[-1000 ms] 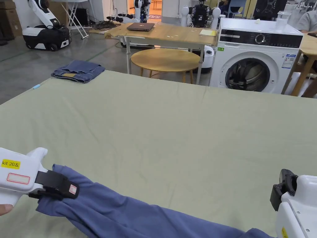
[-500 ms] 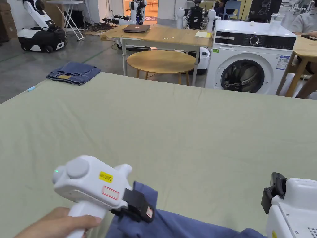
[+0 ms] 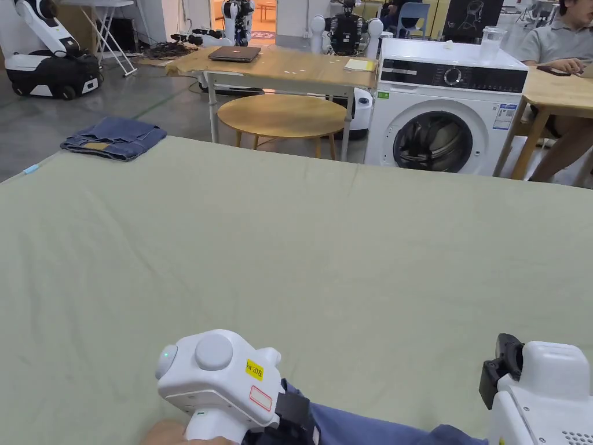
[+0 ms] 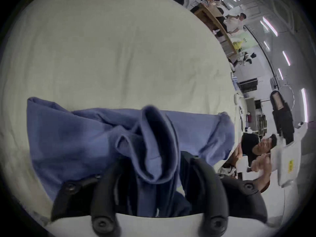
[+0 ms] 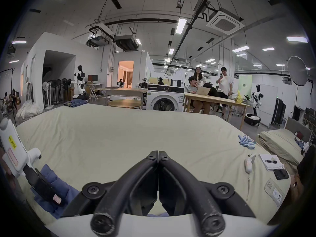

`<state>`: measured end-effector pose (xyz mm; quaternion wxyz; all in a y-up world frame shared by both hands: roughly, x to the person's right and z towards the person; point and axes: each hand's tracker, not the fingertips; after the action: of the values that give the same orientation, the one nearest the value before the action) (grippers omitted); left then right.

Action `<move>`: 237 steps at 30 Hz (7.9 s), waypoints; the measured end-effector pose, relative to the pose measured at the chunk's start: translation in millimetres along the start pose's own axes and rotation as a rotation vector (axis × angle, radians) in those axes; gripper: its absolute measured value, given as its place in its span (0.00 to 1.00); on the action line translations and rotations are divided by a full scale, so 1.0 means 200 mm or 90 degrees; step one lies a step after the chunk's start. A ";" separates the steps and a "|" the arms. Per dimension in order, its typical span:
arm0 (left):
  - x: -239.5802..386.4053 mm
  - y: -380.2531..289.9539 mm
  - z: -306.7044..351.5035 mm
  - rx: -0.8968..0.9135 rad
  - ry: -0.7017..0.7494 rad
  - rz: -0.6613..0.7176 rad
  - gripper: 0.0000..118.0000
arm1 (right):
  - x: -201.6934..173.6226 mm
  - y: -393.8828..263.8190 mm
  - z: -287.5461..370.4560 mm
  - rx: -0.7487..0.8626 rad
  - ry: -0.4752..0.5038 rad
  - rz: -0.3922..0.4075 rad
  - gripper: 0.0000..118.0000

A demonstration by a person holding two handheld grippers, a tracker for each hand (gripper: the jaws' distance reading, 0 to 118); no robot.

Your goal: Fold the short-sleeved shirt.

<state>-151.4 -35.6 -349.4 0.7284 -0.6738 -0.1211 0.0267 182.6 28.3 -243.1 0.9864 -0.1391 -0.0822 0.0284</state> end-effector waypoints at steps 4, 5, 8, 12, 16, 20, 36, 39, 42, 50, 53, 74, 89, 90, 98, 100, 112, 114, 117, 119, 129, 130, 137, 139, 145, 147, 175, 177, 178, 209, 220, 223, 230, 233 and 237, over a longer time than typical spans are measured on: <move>0.00 -0.02 0.14 0.025 -0.035 -0.022 0.39 | -0.01 0.00 0.00 0.001 0.002 0.001 0.00; -0.02 -0.03 0.17 0.032 -0.059 -0.010 0.39 | -0.01 0.00 0.01 0.001 0.002 0.002 0.00; -0.06 -0.05 0.28 0.064 -0.079 -0.014 0.38 | 0.00 0.00 0.01 0.002 0.002 0.001 0.00; -0.10 -0.08 0.32 0.109 -0.044 -0.054 0.05 | 0.00 0.00 0.02 0.000 0.002 0.001 0.00; -0.10 -0.07 0.17 0.085 -0.027 -0.052 0.02 | 0.01 -0.01 0.01 -0.004 0.001 -0.002 0.00; 0.07 -0.06 -0.07 0.080 -0.362 -0.044 0.02 | 0.02 -0.02 0.02 -0.006 0.000 0.001 0.00; 0.37 0.00 -0.22 0.174 -0.907 0.028 0.00 | 0.02 -0.03 0.02 -0.013 -0.001 -0.001 0.00; 0.34 0.00 -0.09 0.192 -0.889 0.018 0.00 | 0.02 -0.03 0.02 -0.007 -0.002 0.002 0.00; 0.21 -0.02 0.09 0.243 -0.878 0.032 0.00 | 0.03 -0.02 0.03 -0.004 -0.004 0.002 0.00; -0.34 -0.12 0.26 0.275 -0.812 0.129 0.18 | 0.04 0.00 0.03 0.014 0.000 0.000 0.00; -0.65 -0.18 0.14 0.205 -0.353 0.059 0.44 | 0.04 0.01 0.03 0.017 0.002 -0.006 0.00; -0.64 -0.20 -0.25 0.196 -0.520 0.102 0.03 | 0.06 0.00 0.05 0.004 -0.007 -0.003 0.00; -0.73 -0.29 0.61 0.324 -0.268 0.068 0.03 | 0.03 0.05 0.02 0.013 0.012 0.002 0.00; -0.72 -0.30 0.64 0.331 -0.245 0.074 0.03 | 0.02 0.05 0.02 0.014 0.015 0.003 0.00; -0.32 -0.22 0.71 0.297 -0.138 -0.024 0.03 | -0.01 0.04 0.01 0.010 0.031 0.005 0.00; -0.23 -0.20 0.70 0.289 -0.133 -0.051 0.03 | -0.01 0.04 0.01 0.008 0.030 0.009 0.00; 0.43 -0.04 0.38 0.177 -0.140 -0.163 0.03 | 0.05 0.01 0.04 -0.002 0.010 0.008 0.00; 0.52 -0.03 0.26 0.151 -0.146 -0.148 0.03 | 0.06 0.01 0.04 -0.004 0.006 0.007 0.00; 0.63 -0.02 0.10 0.127 -0.141 -0.140 0.03 | 0.08 -0.01 0.05 -0.009 0.002 0.003 0.00; 0.67 -0.02 0.00 0.112 -0.142 -0.140 0.03 | 0.08 -0.01 0.05 -0.012 -0.001 0.001 0.00; 0.63 -0.07 0.07 0.109 -0.243 -0.108 0.39 | 0.11 -0.03 0.06 -0.019 -0.004 0.002 0.00; 0.61 -0.08 0.12 0.124 -0.259 -0.111 0.39 | 0.11 -0.03 0.06 -0.019 -0.004 0.003 0.00; 0.48 -0.06 0.24 0.178 -0.333 -0.095 0.20 | 0.11 -0.03 0.06 -0.018 -0.004 -0.005 0.00; 0.46 -0.05 0.14 0.153 -0.352 -0.062 0.05 | 0.11 -0.03 0.06 -0.019 -0.005 -0.007 0.00; 0.51 -0.06 -0.25 0.051 -0.458 -0.026 0.03 | 0.11 -0.04 0.05 -0.026 -0.004 -0.007 0.00; 0.53 -0.07 -0.34 0.053 -0.431 -0.026 0.01 | 0.11 -0.05 0.05 -0.027 -0.004 -0.009 0.00; 0.08 -0.23 0.51 0.888 0.037 -0.088 0.00 | -0.02 0.16 -0.01 0.083 0.013 -0.046 0.00; 0.06 -0.25 0.52 0.927 0.070 -0.079 0.00 | -0.04 0.19 0.00 0.098 0.013 -0.045 0.00; 0.05 -0.26 0.52 0.940 0.082 -0.076 0.00 | -0.04 0.19 0.00 0.105 0.015 -0.045 0.00; -0.18 -0.42 0.42 0.757 0.056 -0.070 0.00 | -0.41 -0.53 -0.02 -0.299 0.160 0.016 0.00; -0.51 -0.21 0.18 0.275 -0.392 -0.009 0.57 | -0.37 -0.51 -0.03 -0.312 0.183 0.026 0.00; -0.54 -0.17 0.09 0.222 -0.443 -0.014 0.59 | -0.37 -0.50 -0.02 -0.313 0.186 0.026 0.00; -0.53 -0.06 -0.08 0.151 -0.505 0.008 0.59 | -0.38 -0.50 -0.02 -0.315 0.184 0.028 0.00; -0.51 -0.03 -0.20 0.102 -0.535 0.020 0.59 | -0.38 -0.50 -0.03 -0.316 0.185 0.028 0.00; -0.42 -0.02 -0.32 0.050 -0.618 0.023 0.59 | -0.38 -0.50 -0.02 -0.313 0.182 0.031 0.00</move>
<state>-220.0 -114.7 -361.0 0.6122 -0.5574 -0.4342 0.3549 111.2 -75.4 -231.0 0.9237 -0.3788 0.0563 0.0115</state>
